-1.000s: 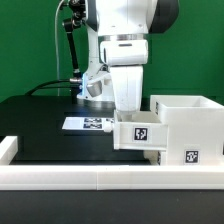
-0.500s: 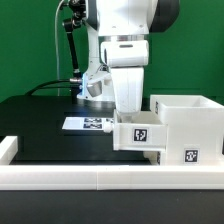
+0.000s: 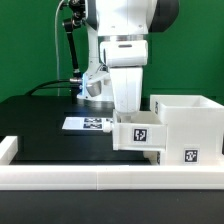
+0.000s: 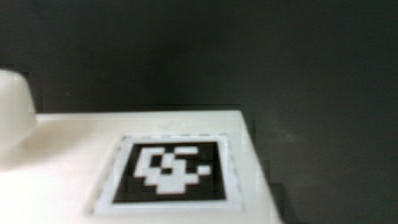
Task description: Assemble drawer
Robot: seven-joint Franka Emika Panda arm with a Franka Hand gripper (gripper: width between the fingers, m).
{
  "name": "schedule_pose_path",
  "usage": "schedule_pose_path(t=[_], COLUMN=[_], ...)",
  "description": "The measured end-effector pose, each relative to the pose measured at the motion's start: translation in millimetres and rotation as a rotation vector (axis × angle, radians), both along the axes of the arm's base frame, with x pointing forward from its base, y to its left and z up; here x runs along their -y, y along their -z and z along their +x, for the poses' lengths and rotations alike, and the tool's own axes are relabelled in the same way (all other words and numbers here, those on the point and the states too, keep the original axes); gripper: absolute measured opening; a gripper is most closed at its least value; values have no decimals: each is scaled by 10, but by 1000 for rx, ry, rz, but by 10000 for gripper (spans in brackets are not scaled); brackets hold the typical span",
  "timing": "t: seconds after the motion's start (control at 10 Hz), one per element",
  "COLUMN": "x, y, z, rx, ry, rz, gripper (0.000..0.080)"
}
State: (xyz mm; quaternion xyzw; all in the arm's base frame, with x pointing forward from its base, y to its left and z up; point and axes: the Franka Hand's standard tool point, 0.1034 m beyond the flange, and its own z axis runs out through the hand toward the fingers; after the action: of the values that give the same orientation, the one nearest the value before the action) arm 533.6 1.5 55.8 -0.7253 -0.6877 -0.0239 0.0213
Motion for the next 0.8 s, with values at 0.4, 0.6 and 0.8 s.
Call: schedule_pose_path(t=[0.4, 0.6, 0.8], x=[40, 39, 39], y=[11, 19, 19], z=[-15, -6, -6], rx=[5, 5, 4], ry=[-39, -38, -37], rz=[0, 1, 1], gripper=[42, 42, 42])
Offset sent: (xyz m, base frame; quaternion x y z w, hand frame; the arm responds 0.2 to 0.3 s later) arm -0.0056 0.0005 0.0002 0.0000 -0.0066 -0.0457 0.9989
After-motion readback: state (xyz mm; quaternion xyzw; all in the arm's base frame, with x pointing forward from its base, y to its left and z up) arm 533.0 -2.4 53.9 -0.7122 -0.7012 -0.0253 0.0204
